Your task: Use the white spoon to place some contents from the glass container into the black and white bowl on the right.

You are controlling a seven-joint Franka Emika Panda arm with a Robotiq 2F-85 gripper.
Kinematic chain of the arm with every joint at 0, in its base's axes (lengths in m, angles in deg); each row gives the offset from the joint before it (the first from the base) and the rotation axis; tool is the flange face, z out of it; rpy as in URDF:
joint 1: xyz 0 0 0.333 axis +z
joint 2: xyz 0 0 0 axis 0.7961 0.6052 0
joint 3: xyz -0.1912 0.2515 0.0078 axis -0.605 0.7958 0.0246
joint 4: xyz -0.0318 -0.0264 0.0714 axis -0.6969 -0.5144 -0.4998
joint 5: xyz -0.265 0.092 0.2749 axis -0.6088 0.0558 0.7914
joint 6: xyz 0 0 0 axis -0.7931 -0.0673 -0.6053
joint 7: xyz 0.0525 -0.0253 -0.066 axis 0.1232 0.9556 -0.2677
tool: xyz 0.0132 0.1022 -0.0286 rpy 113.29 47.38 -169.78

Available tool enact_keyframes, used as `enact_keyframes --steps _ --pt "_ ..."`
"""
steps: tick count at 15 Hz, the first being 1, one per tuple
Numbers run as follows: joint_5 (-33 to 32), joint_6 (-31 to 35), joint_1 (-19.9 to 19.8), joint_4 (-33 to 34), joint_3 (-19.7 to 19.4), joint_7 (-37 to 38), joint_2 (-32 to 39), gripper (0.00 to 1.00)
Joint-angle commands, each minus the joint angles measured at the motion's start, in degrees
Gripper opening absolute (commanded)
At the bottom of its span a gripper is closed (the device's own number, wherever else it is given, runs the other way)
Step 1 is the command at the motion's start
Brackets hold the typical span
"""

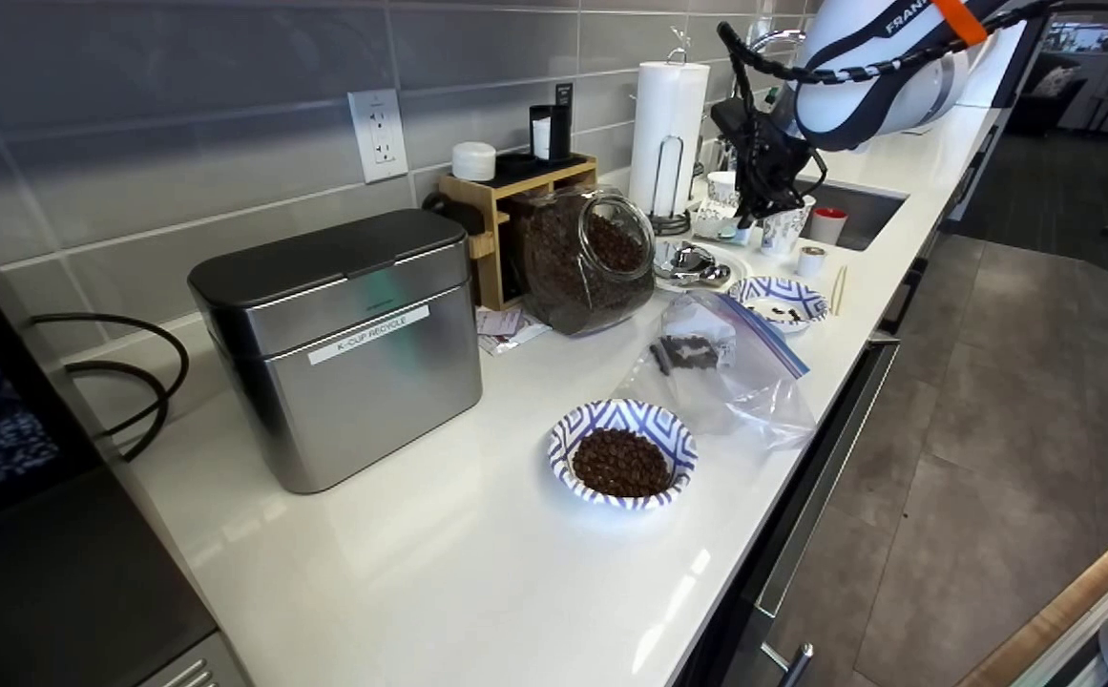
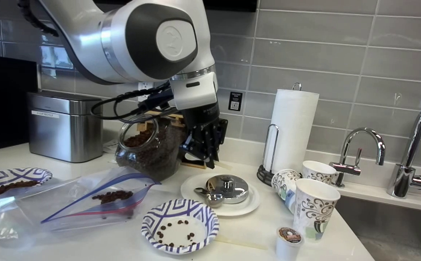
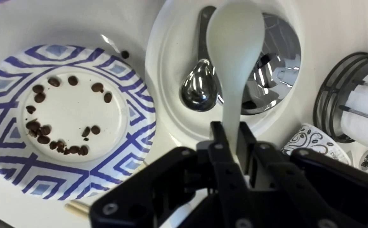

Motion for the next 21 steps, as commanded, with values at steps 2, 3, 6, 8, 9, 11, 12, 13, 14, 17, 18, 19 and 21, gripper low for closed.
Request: enact_keyframes --steps 2,3,6,8,9,11,12,13,14,17,18,19,21 --pt "0.6 0.0 -0.1 0.7 0.0 -0.6 0.8 0.03" --pt "-0.1 -0.9 0.1 1.0 -0.2 -0.1 0.7 0.03" --pt "2.6 -7.9 -0.2 4.8 0.5 0.8 3.4 0.03" --pt "4.6 -12.1 -0.4 7.2 1.0 0.7 4.8 0.03" --pt "5.3 -13.5 -0.4 8.4 1.1 0.9 5.6 0.03" --pt "6.1 -14.3 -0.1 10.8 1.2 1.7 7.8 0.03" --pt "5.8 -14.2 0.2 12.0 1.0 2.6 8.9 0.03" --pt "7.0 -14.4 0.1 13.1 1.4 2.0 10.1 0.03" --pt "7.7 -14.0 0.1 14.0 1.6 2.0 11.3 0.03" --pt "10.3 -14.4 0.2 16.8 2.4 1.4 14.2 0.03" --pt "11.1 -14.4 0.2 17.5 2.7 1.1 14.9 0.03" --pt "11.5 -14.8 0.4 18.2 2.8 1.3 15.6 0.03" --pt "10.2 -15.7 1.4 19.4 1.8 2.9 16.9 0.03"
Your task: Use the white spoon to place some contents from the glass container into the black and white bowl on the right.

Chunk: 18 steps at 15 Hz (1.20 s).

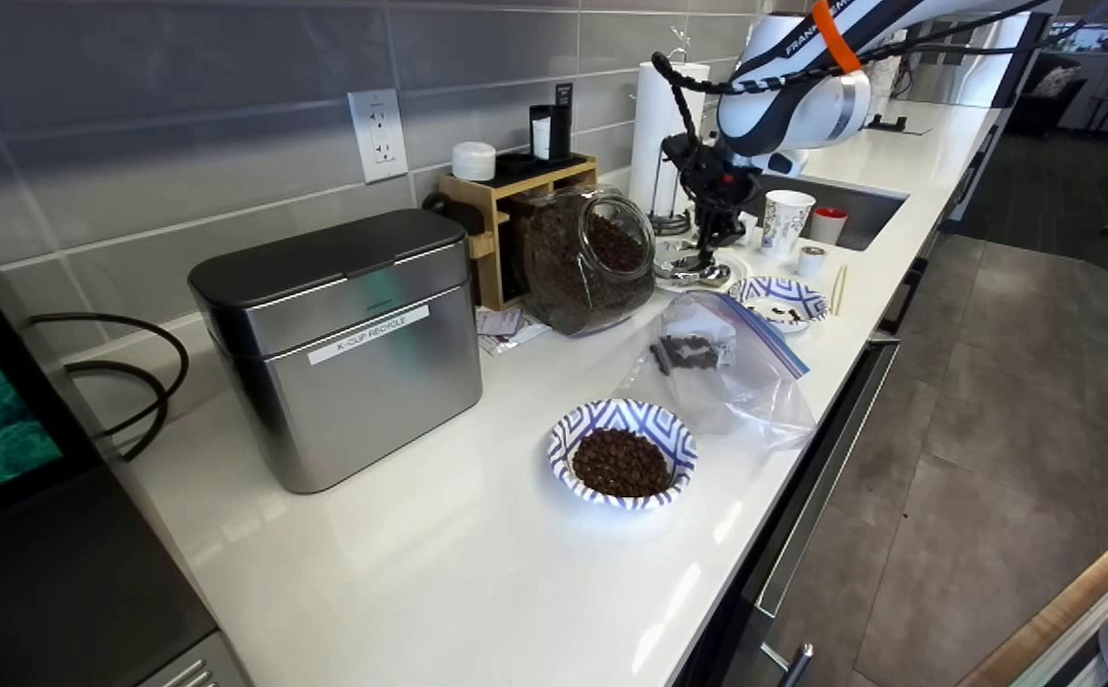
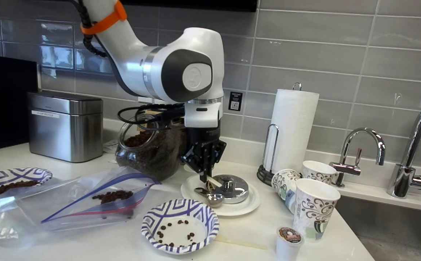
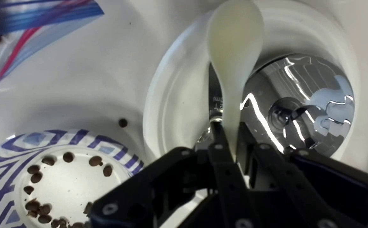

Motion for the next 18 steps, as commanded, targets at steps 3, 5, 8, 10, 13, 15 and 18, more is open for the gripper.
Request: enact_keyframes --steps 3,5,8,10,13,15,18 --pt "1.2 -3.8 1.3 4.5 -0.7 1.2 3.9 0.03" --pt "1.0 -4.4 1.4 5.0 -0.8 1.2 4.5 0.03" --pt "1.4 -4.3 1.4 5.2 -0.7 1.0 5.1 0.03" --pt "1.8 -4.4 1.2 5.2 -0.5 0.7 5.4 0.03" --pt "2.3 -4.4 1.1 5.2 -0.4 0.6 5.8 0.03" --pt "2.7 -4.4 1.0 5.2 -0.4 0.4 5.9 0.03" --pt "2.9 -4.2 1.0 5.1 -0.4 0.4 6.0 0.03"
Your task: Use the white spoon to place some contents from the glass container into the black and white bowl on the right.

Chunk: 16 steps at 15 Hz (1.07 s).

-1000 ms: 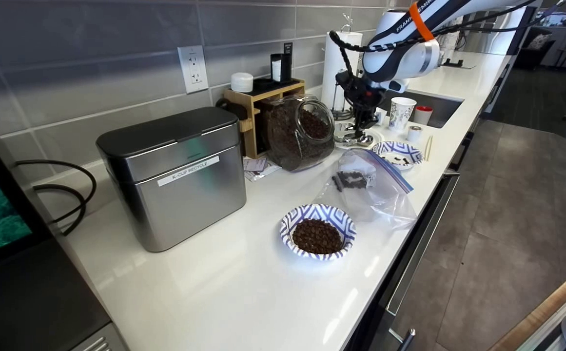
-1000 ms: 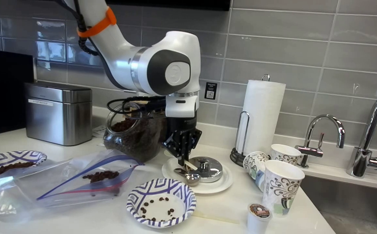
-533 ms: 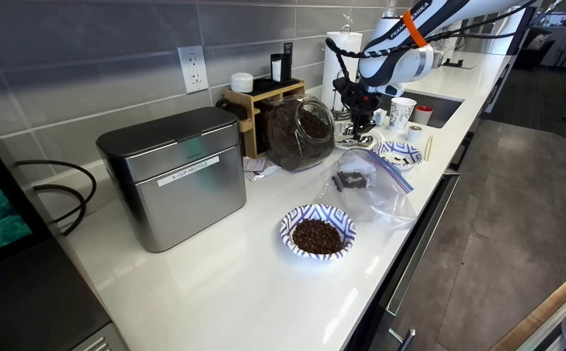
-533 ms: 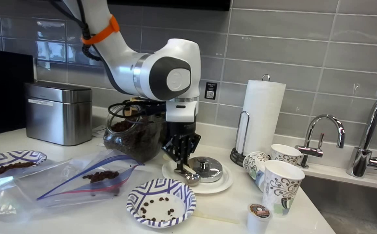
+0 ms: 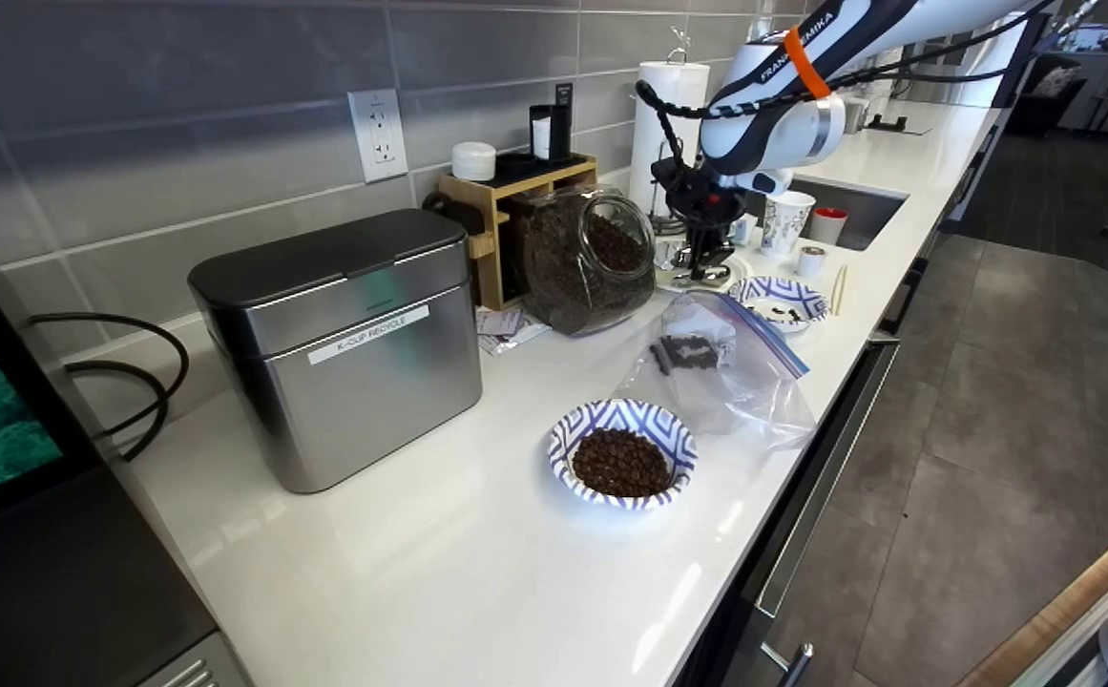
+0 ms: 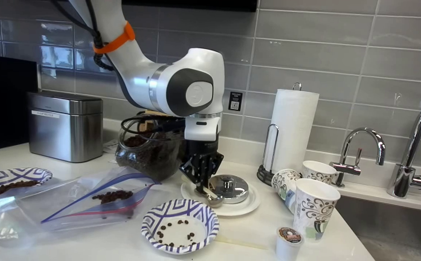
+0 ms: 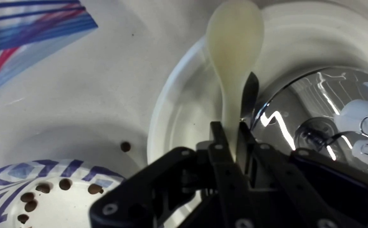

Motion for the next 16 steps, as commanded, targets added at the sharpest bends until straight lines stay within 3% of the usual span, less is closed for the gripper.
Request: enact_keyframes --steps 1,2,3,5,11,16 --pt "1.6 -1.7 0.3 1.1 -0.3 0.0 0.7 0.06" --pt "1.7 -1.6 0.3 1.0 -0.3 -0.2 0.6 0.38" --pt "1.6 -1.6 0.3 0.9 -0.4 0.0 0.4 0.39" --pt "1.3 -1.4 0.4 0.8 -0.8 0.3 0.1 0.52" --pt "1.3 -1.1 0.3 0.3 -1.1 0.1 -0.8 0.99" --pt "0.8 -3.8 0.7 -0.2 -2.2 2.2 -2.7 1.00"
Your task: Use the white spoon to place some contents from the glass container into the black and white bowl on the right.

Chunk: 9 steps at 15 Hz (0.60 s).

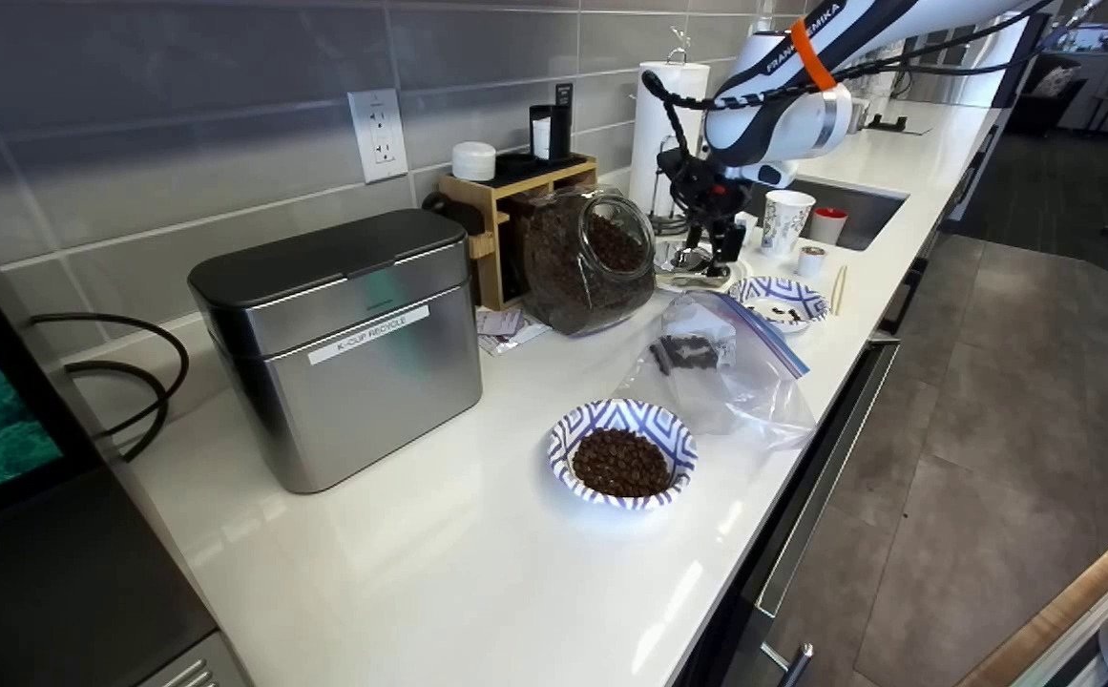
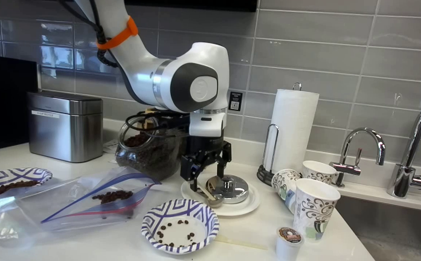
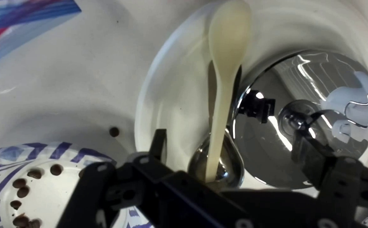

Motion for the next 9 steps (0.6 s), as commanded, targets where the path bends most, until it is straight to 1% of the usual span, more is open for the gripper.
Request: enact_keyframes --steps 1,3,4,5,6,8,9 --pt "0.1 -7.2 1.2 -0.2 -2.1 4.5 -2.4 1.00" --pt "0.5 -11.1 0.6 -0.4 -1.9 5.9 -3.6 1.00" --pt "-0.3 -10.4 0.5 -1.5 -2.0 5.8 -4.5 1.00" --pt "0.5 -6.0 -0.5 -3.4 -0.9 2.1 -5.6 1.00" --pt "-1.7 -1.5 -0.3 -5.1 -1.4 0.1 -6.5 1.00" --pt "-1.7 5.5 -1.1 -7.7 -1.1 -4.8 -8.1 1.00" --pt "-0.6 8.3 -1.9 -9.0 -0.5 -8.7 -8.8 1.00"
